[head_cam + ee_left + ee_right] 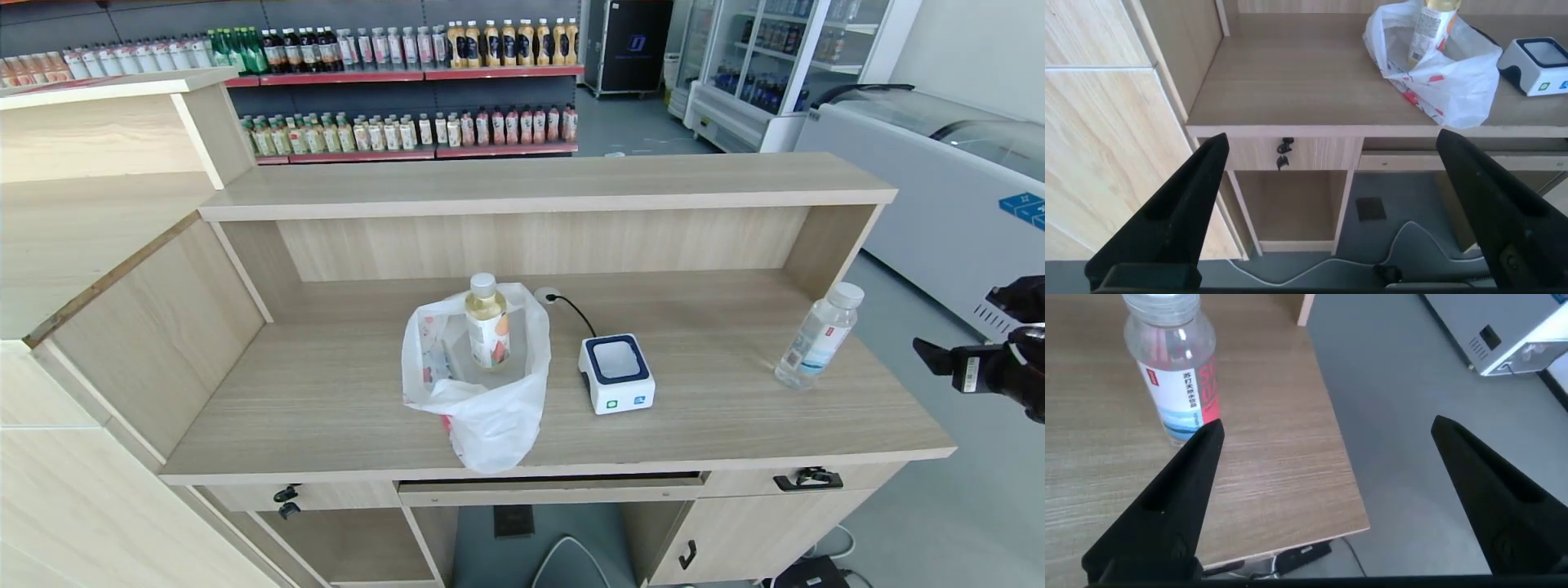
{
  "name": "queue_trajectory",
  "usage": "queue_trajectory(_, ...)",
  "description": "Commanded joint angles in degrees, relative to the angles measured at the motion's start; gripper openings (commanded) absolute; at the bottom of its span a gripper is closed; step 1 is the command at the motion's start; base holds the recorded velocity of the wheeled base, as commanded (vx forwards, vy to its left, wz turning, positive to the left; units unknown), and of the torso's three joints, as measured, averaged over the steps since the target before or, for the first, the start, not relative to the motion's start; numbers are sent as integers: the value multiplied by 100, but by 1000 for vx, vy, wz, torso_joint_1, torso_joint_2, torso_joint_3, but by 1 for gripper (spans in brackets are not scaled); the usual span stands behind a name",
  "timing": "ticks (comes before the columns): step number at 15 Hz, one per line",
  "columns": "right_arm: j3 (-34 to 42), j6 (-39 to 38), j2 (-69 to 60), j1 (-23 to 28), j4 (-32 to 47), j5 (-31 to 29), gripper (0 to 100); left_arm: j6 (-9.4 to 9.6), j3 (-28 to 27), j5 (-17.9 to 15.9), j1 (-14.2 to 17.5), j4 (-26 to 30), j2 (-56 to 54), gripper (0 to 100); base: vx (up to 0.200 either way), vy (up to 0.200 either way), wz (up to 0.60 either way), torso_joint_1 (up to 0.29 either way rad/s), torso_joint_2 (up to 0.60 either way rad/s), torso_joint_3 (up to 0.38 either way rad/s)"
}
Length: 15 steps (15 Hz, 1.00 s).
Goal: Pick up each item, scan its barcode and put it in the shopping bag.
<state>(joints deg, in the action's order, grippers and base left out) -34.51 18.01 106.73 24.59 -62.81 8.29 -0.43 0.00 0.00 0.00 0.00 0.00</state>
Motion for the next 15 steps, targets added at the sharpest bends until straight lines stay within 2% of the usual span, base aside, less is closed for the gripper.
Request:
queue_trajectory(1,-3,124,656,-33,-338,41,100,-1,0,0,0,0,0,100,0,0,0,0,0,0)
queue_trajectory(6,-38,63,1078,-174,-874,287,100,-1,0,0,0,0,0,100,0,0,0,0,0,0)
queue_trajectory(8,-108,-386,1228,-341,-1120,296,100,-1,0,0,0,0,0,100,0,0,0,0,0,0)
queue_trajectory(12,-337,-412,1412,-411,-1129,287,100,-1,0,0,0,0,0,100,0,0,0,0,0,0)
queue_trajectory(15,-785,-421,1641,-508,-1076,270,100,-1,0,0,0,0,0,100,0,0,0,0,0,0)
